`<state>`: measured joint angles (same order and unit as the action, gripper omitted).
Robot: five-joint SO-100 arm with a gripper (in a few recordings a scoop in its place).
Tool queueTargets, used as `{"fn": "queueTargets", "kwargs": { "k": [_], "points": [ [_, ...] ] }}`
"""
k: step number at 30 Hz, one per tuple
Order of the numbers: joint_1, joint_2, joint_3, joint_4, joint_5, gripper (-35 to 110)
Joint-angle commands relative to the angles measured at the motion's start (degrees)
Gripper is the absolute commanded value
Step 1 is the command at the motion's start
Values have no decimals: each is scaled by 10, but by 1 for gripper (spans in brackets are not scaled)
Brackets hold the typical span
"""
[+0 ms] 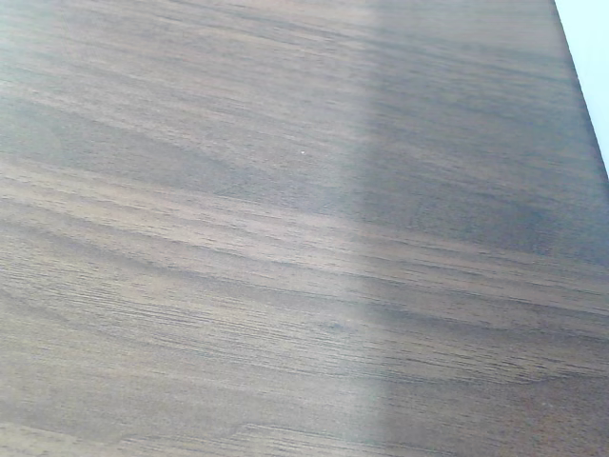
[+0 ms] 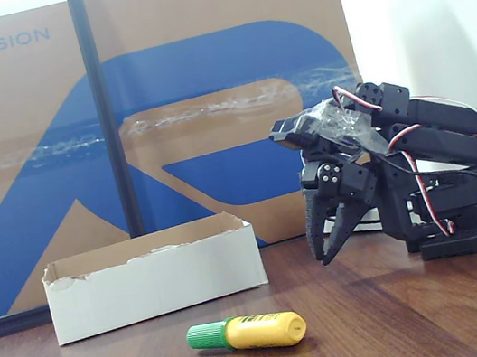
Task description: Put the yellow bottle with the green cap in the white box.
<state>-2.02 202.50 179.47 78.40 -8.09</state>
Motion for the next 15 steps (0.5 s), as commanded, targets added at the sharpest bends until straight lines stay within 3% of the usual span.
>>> {"fn": "queueTargets", "kwargs": {
  "k": [1,15],
  "points": [
    [49,23,-12,29,-7,0],
    [47,23,-11,27,0,0]
  ]
}}
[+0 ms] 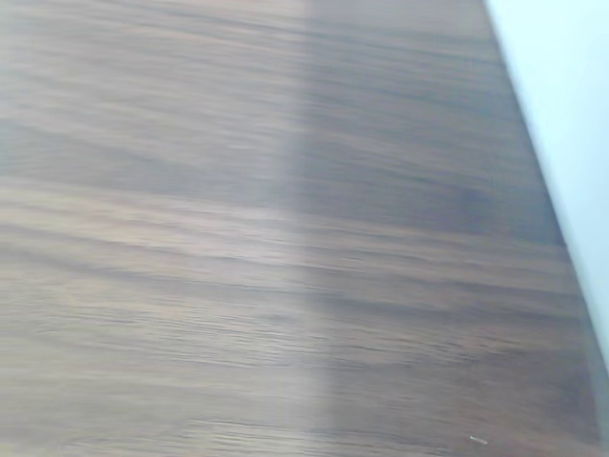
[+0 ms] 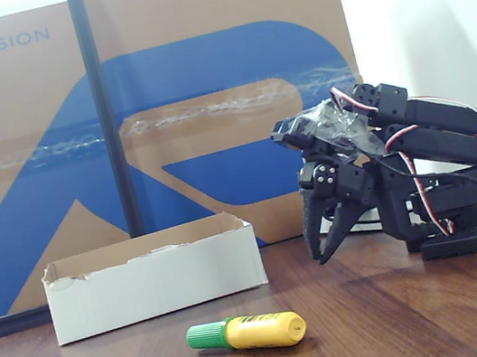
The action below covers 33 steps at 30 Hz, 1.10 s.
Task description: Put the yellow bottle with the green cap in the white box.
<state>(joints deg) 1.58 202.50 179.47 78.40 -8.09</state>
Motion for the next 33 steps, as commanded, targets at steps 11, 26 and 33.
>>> {"fn": "queueTargets", "kwargs": {
  "k": [11,26,33],
  "points": [
    [-1,23,-115,57,-20,2],
    [-11,-266,-139,-177,3,3],
    [-37,-337,-228,-192,0,6]
  ]
}}
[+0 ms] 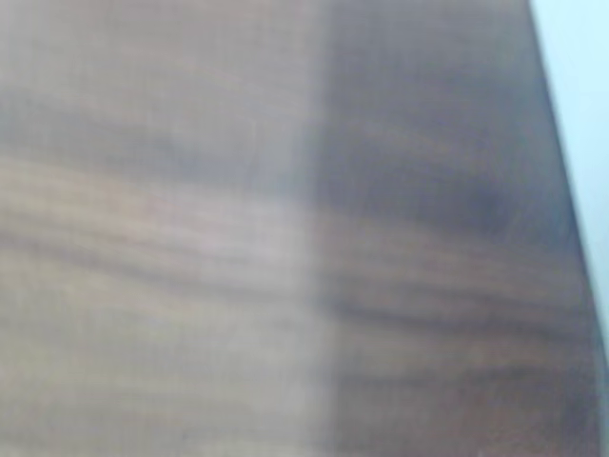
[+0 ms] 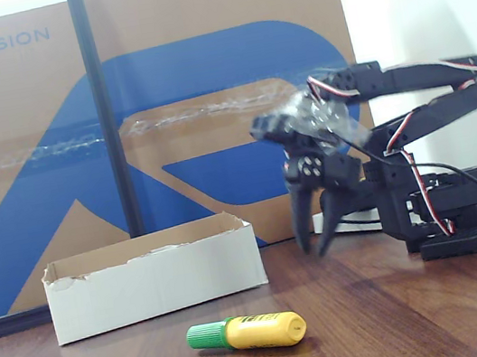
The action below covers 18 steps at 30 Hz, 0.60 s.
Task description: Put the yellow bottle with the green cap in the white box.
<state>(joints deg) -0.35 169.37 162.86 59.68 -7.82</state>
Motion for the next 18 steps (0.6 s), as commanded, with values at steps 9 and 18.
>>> {"fn": "queueTargets", "kwargs": {
  "k": [9,18],
  "points": [
    [-62,-142,-278,55,35,7],
    [-86,-263,-431,78,46,10]
  ]
}}
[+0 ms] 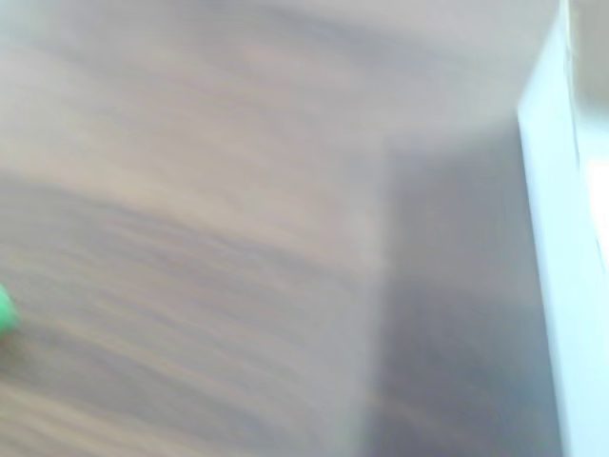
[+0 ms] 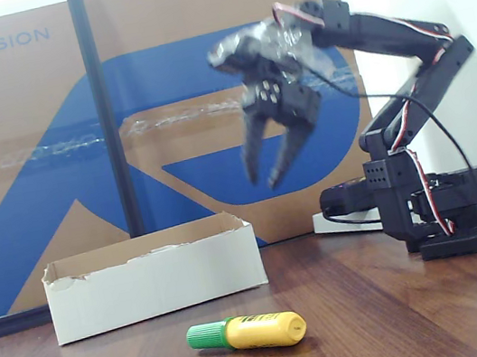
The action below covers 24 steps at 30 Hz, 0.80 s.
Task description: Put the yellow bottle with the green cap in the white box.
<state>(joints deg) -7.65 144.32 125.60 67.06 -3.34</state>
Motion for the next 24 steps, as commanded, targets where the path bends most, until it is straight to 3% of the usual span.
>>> {"fn": "queueTargets", "kwargs": {
  "k": [1,11,17,24],
  "points": [
    [-22,-27,-74,4,1,10],
    [-137,-205,-155,-17,-33,10],
    [-193,-237,-103,-33,-67,12],
    [-180,-284,-60,-80,-81,14]
  ]
}}
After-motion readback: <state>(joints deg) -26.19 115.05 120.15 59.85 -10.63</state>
